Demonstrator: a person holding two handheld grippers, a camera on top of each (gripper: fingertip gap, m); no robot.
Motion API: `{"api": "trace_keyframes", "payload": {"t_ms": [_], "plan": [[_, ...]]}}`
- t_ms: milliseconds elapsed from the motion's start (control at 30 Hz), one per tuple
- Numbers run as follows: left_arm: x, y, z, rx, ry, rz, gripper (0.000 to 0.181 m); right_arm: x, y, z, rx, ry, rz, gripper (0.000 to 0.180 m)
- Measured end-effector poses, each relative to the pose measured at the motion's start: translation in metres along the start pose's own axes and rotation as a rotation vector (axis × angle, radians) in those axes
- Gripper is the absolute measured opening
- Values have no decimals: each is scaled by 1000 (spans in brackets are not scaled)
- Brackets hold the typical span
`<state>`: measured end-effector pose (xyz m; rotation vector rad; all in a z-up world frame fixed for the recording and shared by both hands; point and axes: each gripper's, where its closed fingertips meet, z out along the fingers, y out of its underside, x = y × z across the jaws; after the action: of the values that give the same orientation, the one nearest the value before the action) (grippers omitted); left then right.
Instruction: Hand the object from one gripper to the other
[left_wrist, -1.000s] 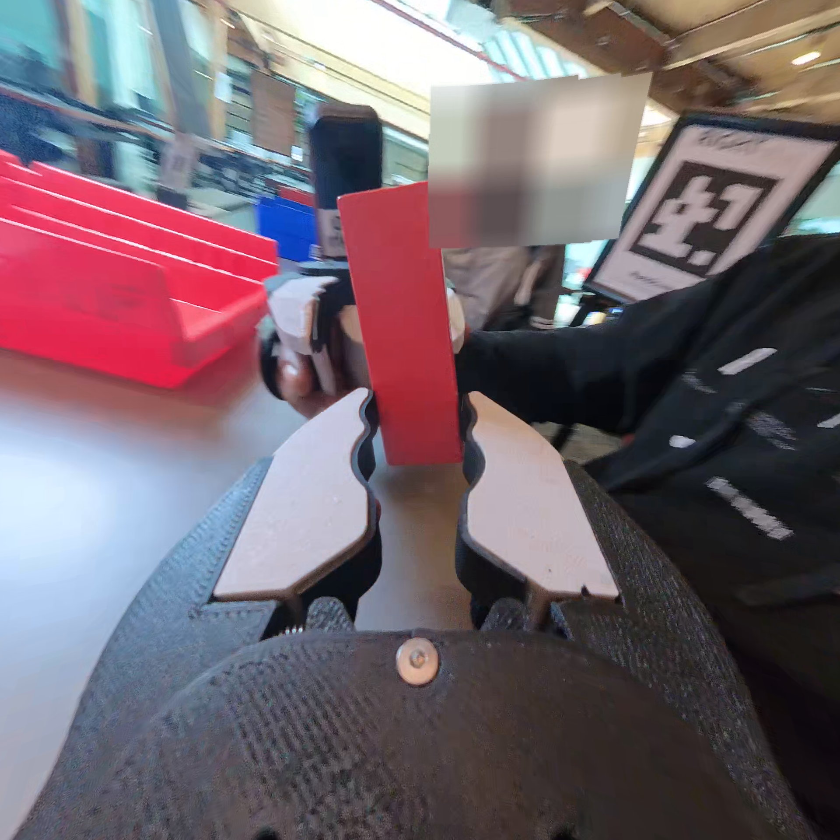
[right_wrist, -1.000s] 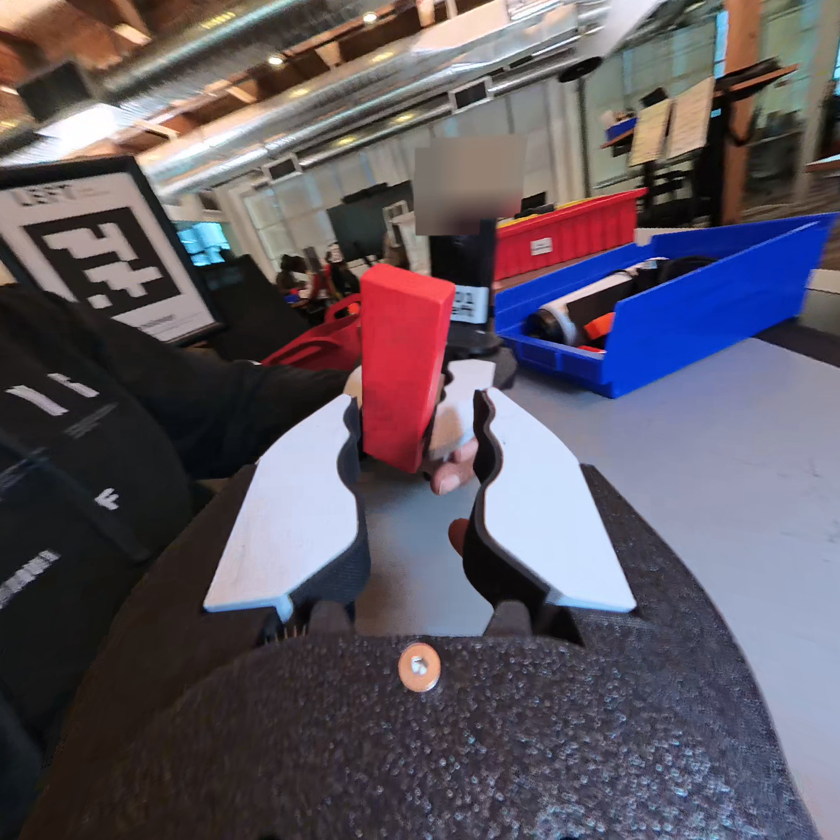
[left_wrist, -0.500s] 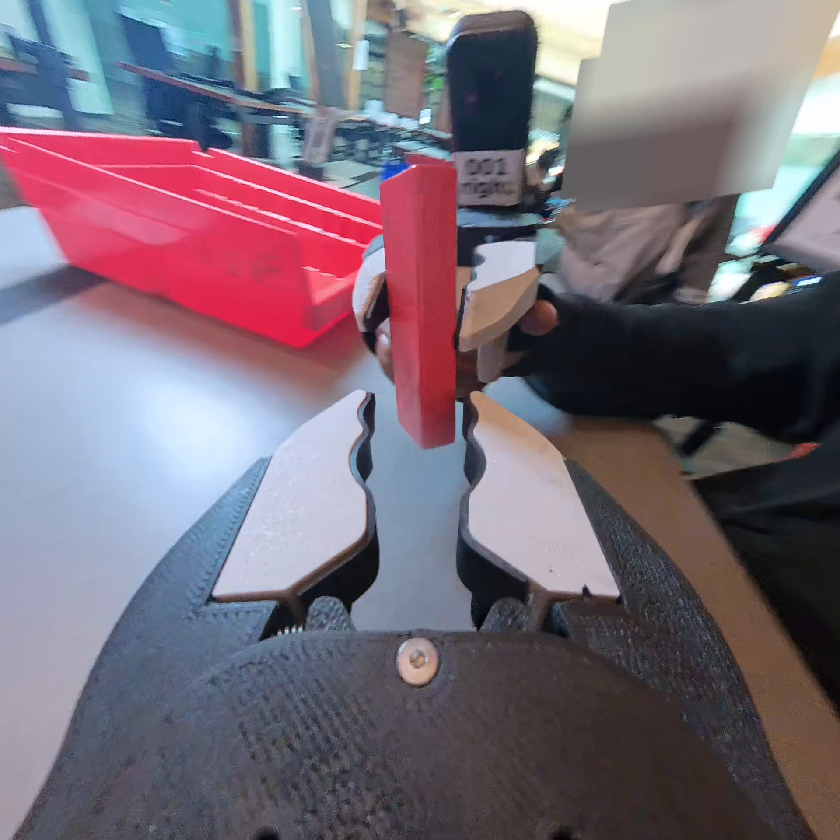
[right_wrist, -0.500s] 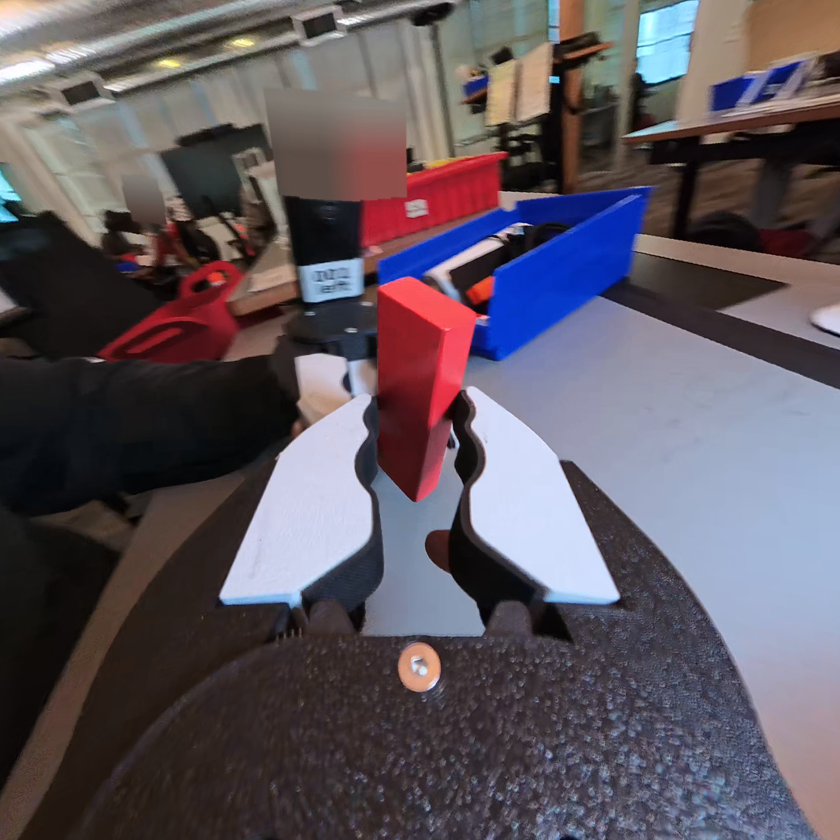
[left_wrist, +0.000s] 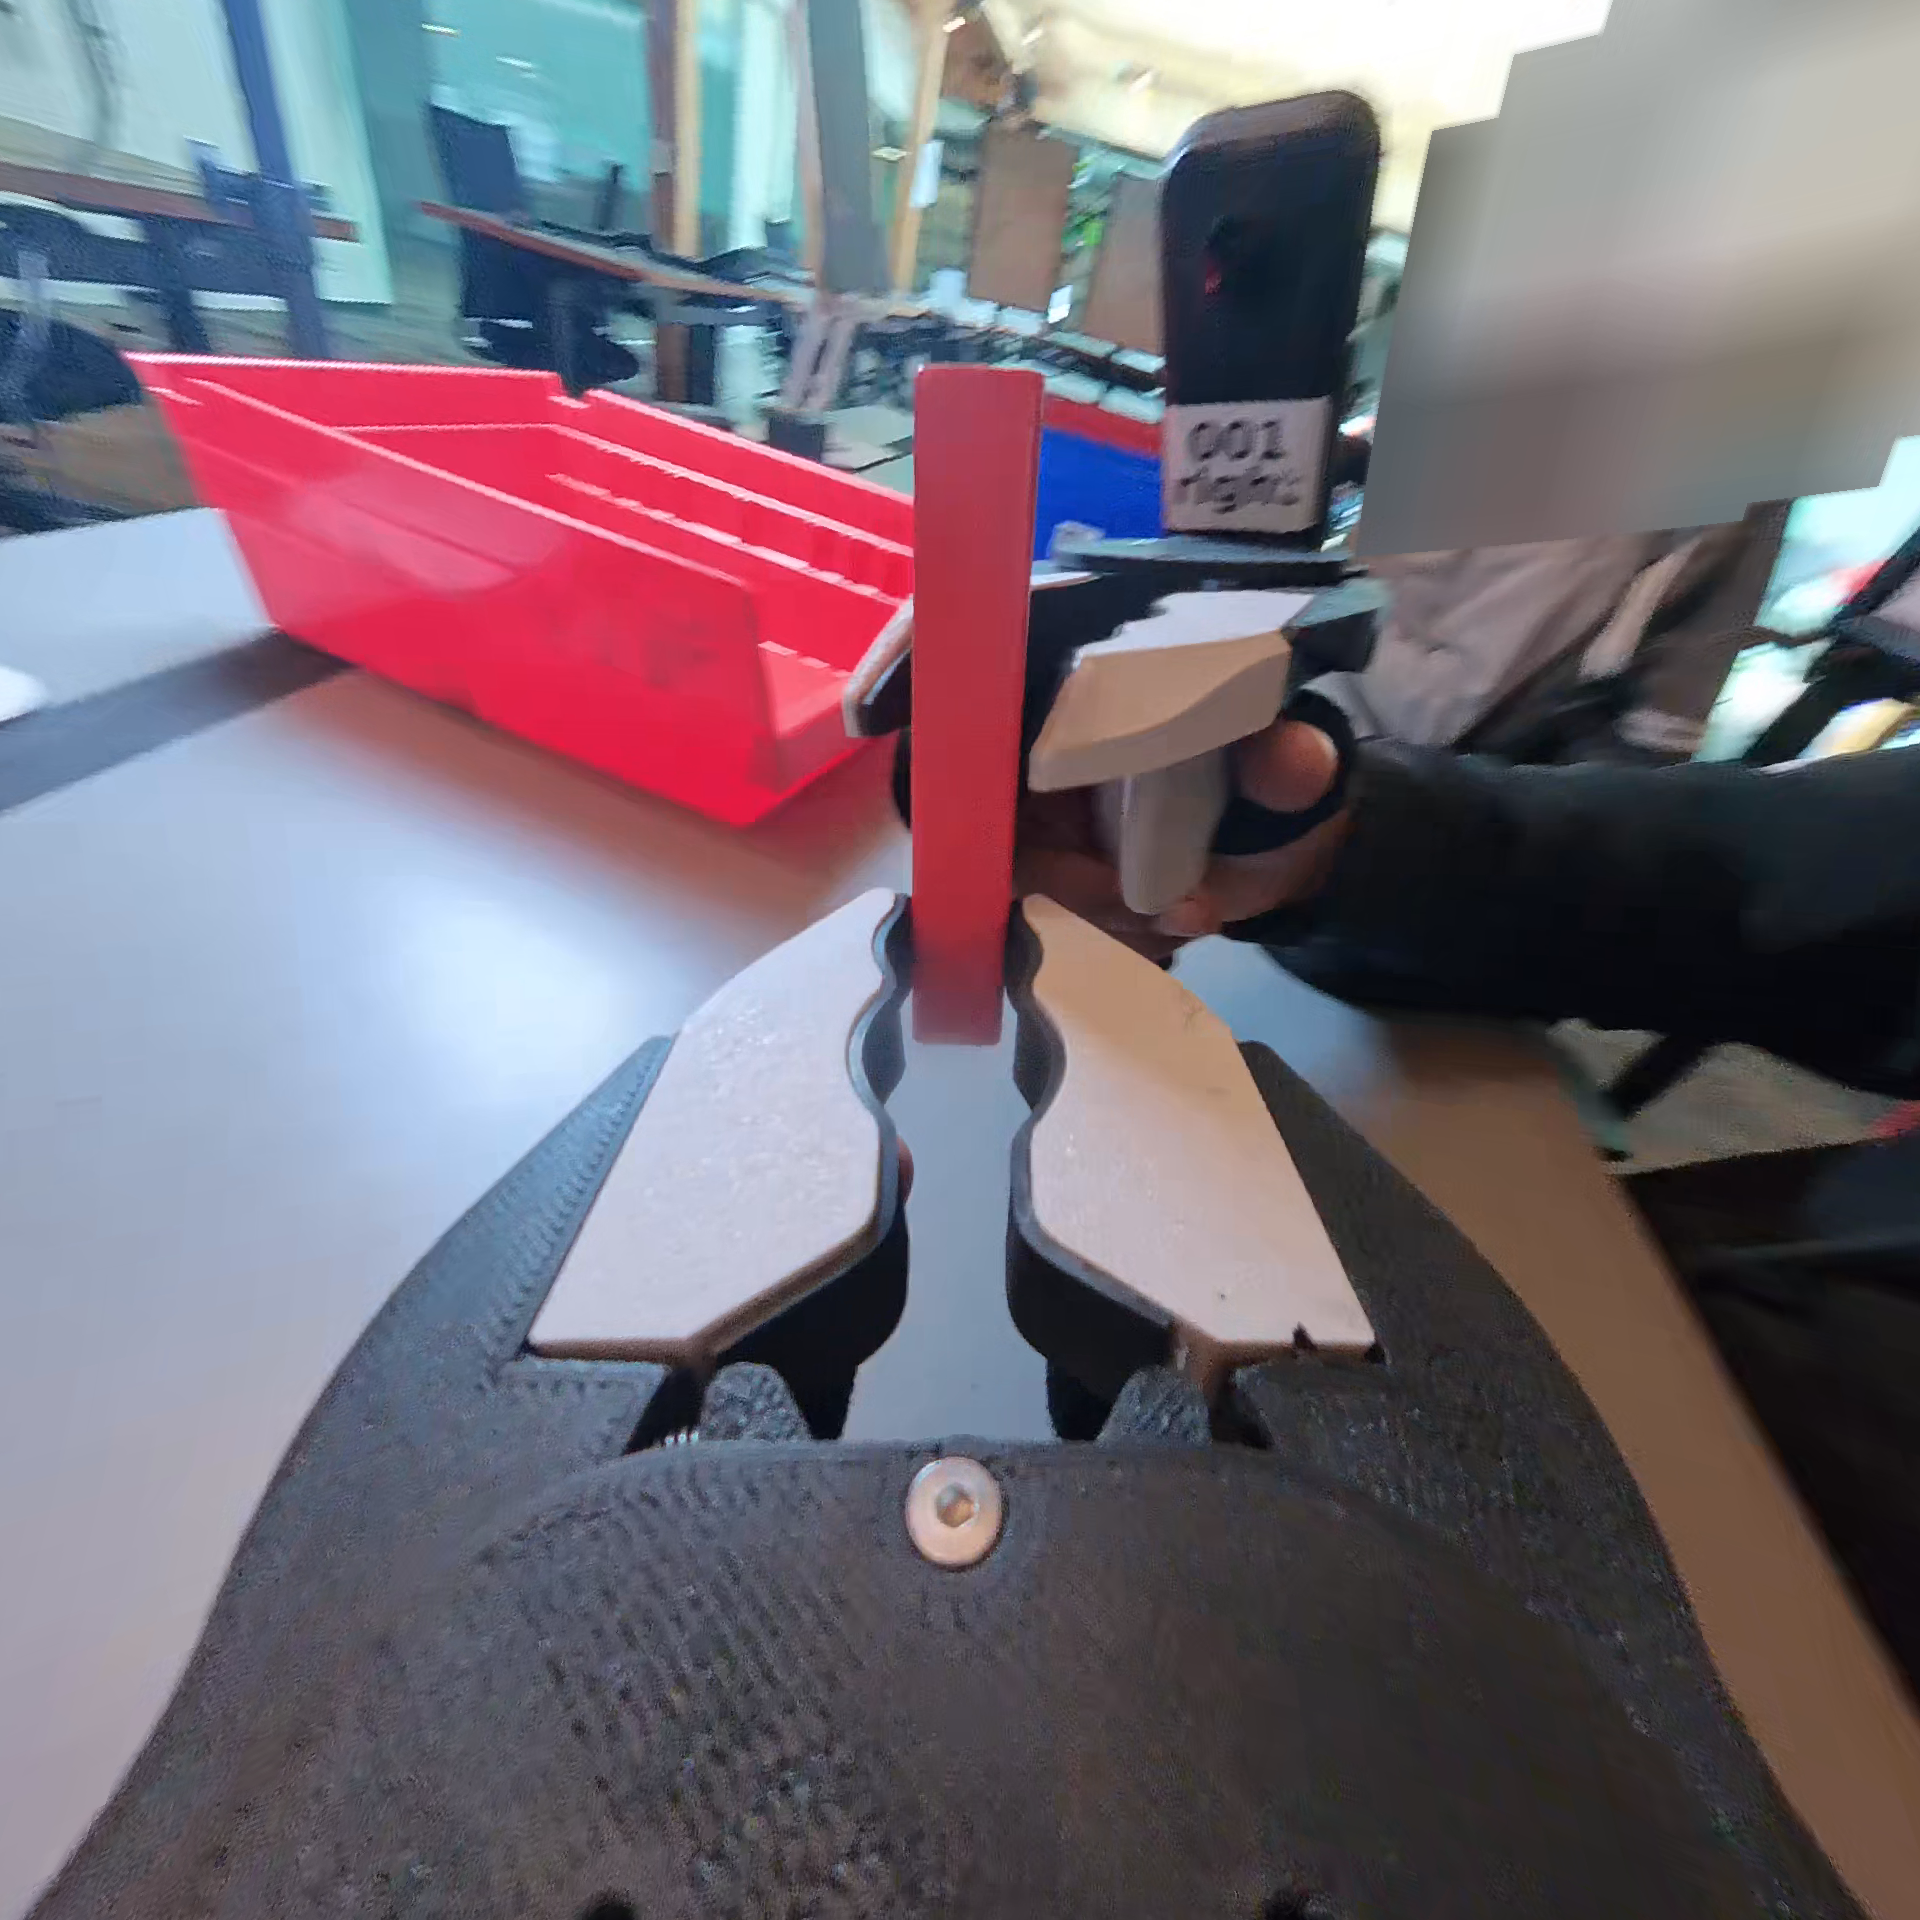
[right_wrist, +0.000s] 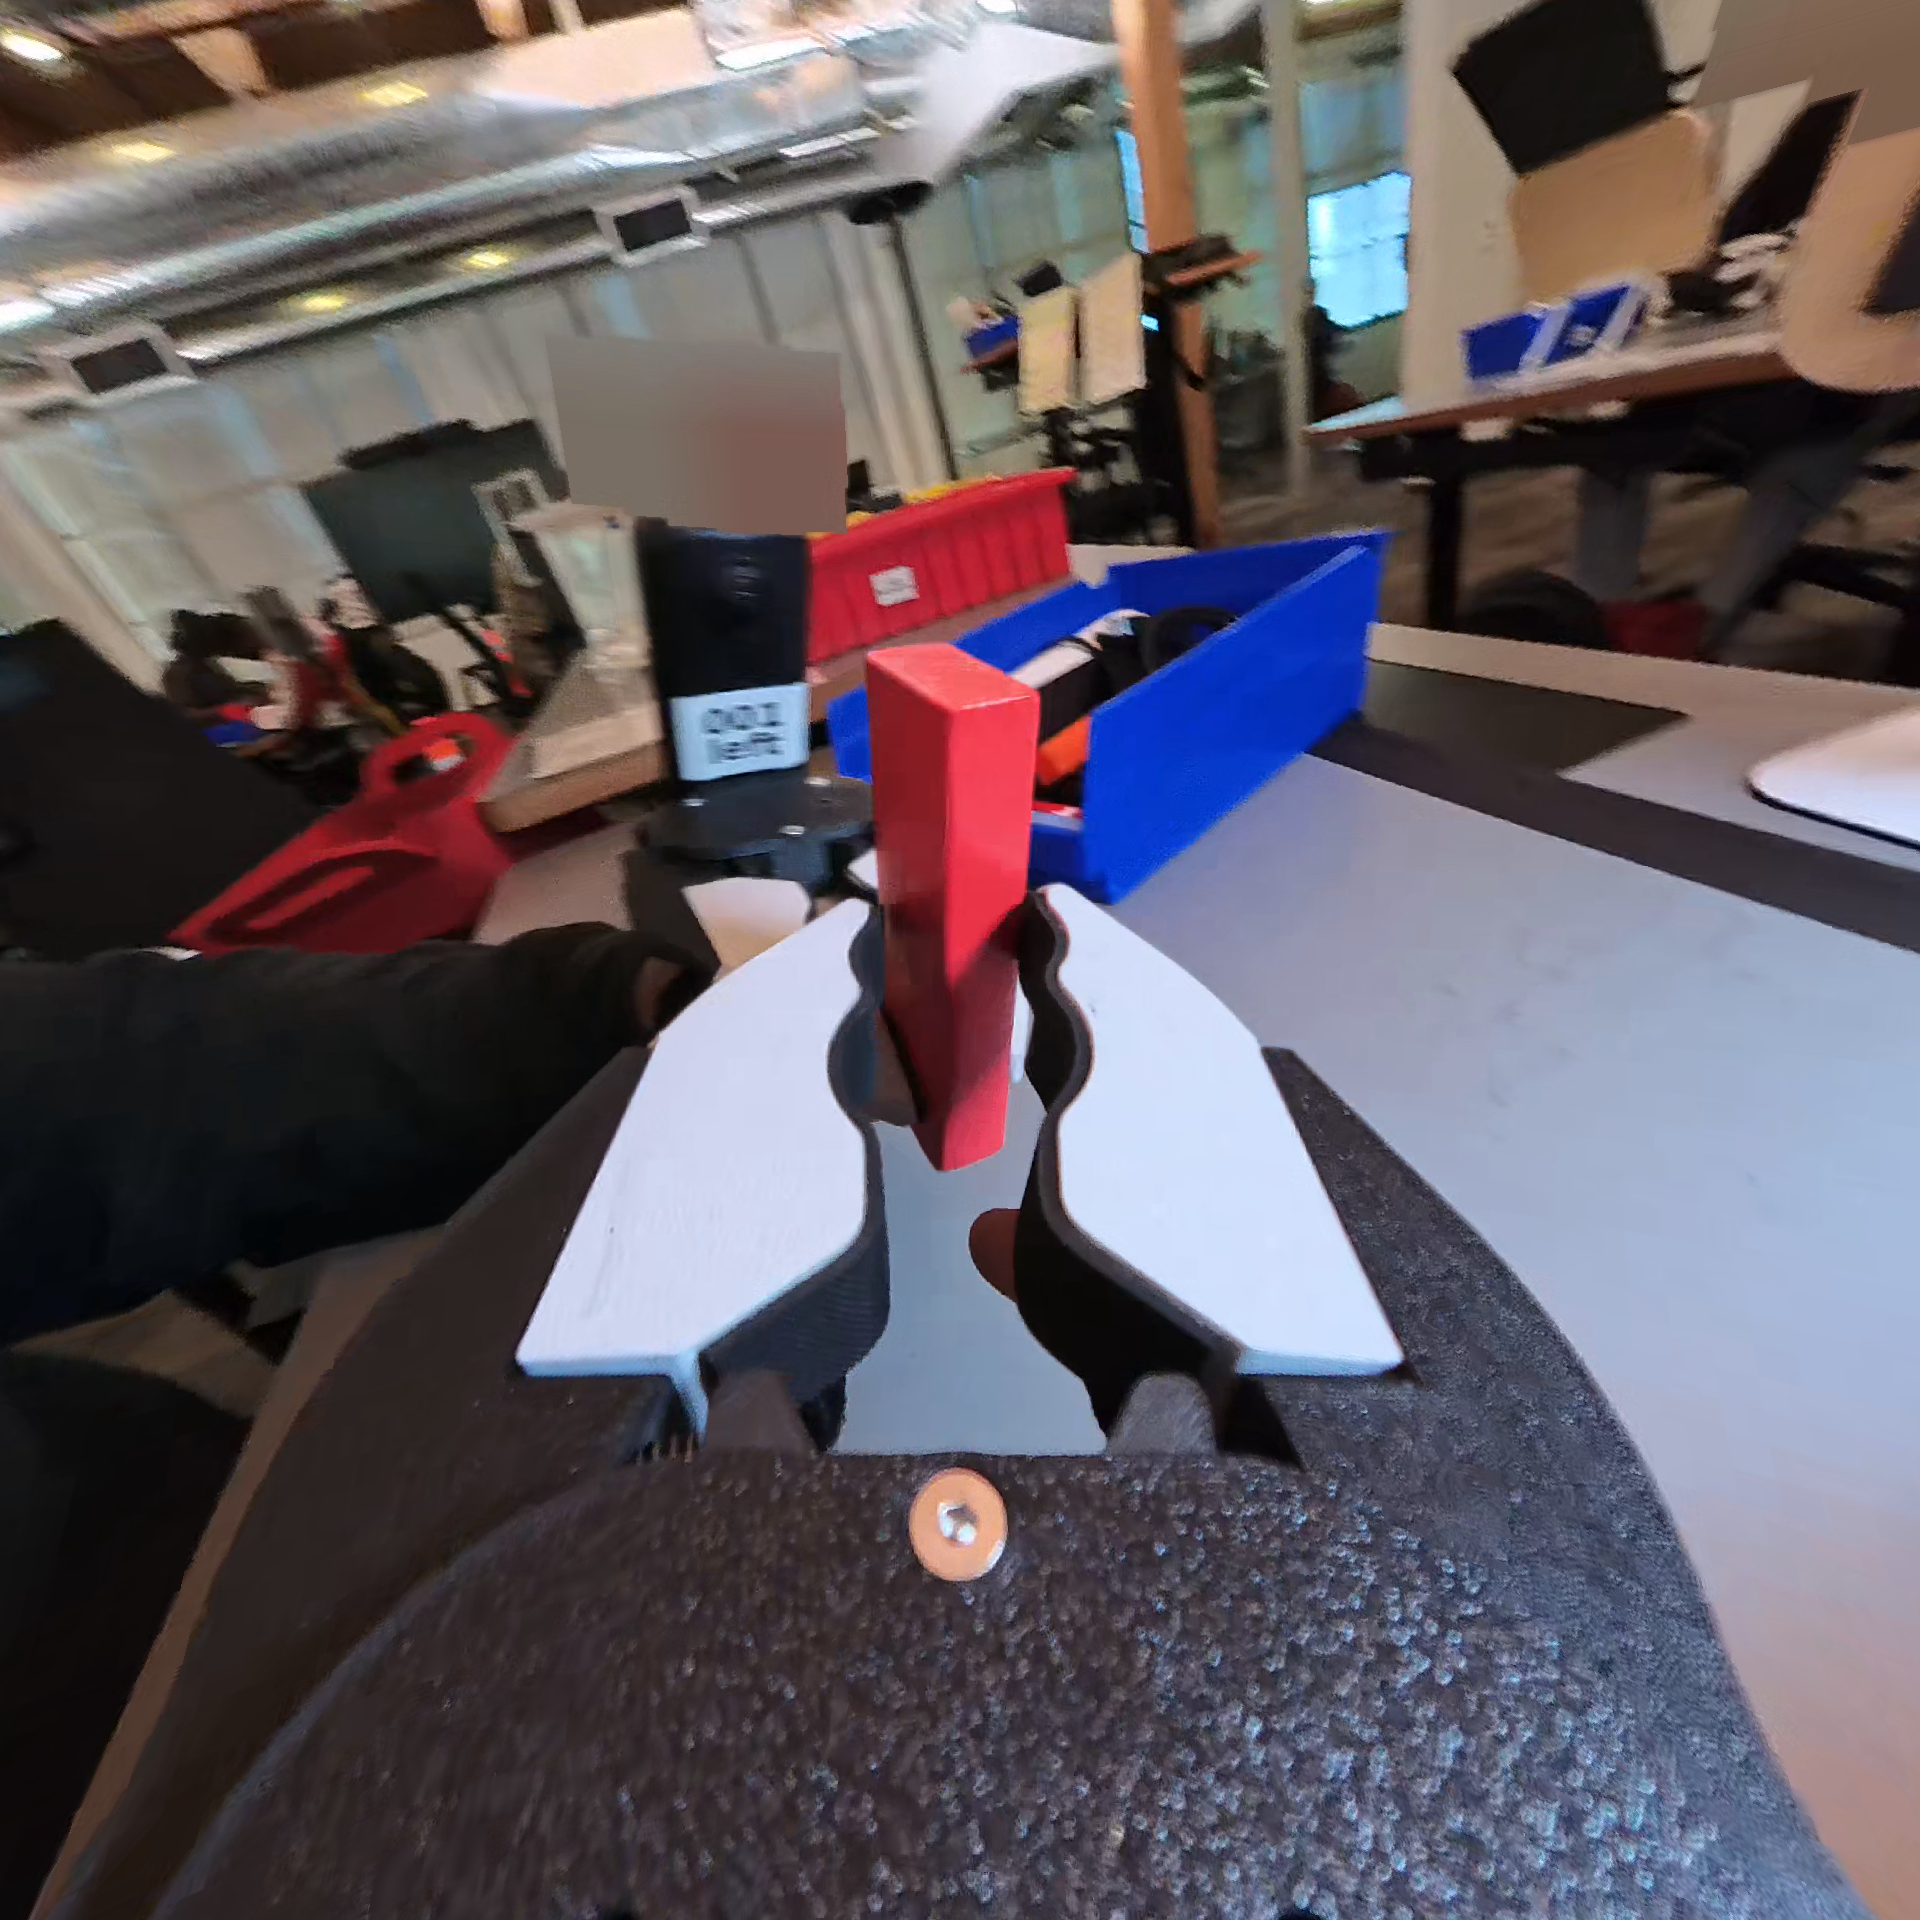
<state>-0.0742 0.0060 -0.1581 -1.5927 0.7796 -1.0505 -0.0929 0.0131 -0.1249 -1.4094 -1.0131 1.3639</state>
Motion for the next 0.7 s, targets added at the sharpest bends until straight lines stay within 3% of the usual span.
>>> {"api": "trace_keyframes", "payload": {"t_ms": [267,533,700], "plan": [[65,-19,-16,97,512,-193,17,-54,-9,-29,10,-453,-26,34],[119,6,-27,-81,879,-275,17,-101,-1,-46,-63,-764,31,54],[145,19,-34,-184,1034,-295,16,-135,6,-52,-126,-907,-17,55]]}}
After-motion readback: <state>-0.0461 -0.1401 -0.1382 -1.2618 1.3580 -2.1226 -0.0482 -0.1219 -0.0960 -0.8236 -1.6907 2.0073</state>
